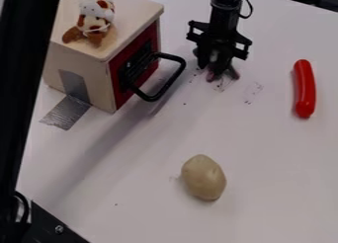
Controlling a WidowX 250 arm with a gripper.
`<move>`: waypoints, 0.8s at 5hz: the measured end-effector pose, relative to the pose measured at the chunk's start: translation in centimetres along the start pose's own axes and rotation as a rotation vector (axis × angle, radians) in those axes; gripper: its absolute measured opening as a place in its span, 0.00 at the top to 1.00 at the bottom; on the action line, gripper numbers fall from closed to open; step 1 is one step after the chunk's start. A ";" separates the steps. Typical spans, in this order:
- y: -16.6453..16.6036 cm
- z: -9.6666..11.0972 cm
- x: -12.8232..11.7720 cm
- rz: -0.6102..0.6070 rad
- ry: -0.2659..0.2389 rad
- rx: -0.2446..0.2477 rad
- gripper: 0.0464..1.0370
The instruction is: Move the gray object to the bottom of the table
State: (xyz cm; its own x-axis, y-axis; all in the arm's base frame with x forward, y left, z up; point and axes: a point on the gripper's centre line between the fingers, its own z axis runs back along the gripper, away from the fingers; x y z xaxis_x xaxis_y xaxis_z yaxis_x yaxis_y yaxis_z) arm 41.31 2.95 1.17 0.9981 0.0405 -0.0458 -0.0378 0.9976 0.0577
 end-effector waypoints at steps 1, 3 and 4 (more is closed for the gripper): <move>-0.6 4.2 0.0 0.000 -0.086 -0.039 0.70; -1.0 13.1 -6.2 -0.040 -0.219 -0.122 0.71; 1.2 13.6 -11.1 -0.021 -0.204 -0.122 0.71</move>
State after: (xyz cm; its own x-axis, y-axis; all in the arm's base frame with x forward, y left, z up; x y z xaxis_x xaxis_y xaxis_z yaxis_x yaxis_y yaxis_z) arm 30.86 2.93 15.33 0.9873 0.0204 0.1578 -0.0105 0.9979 -0.0631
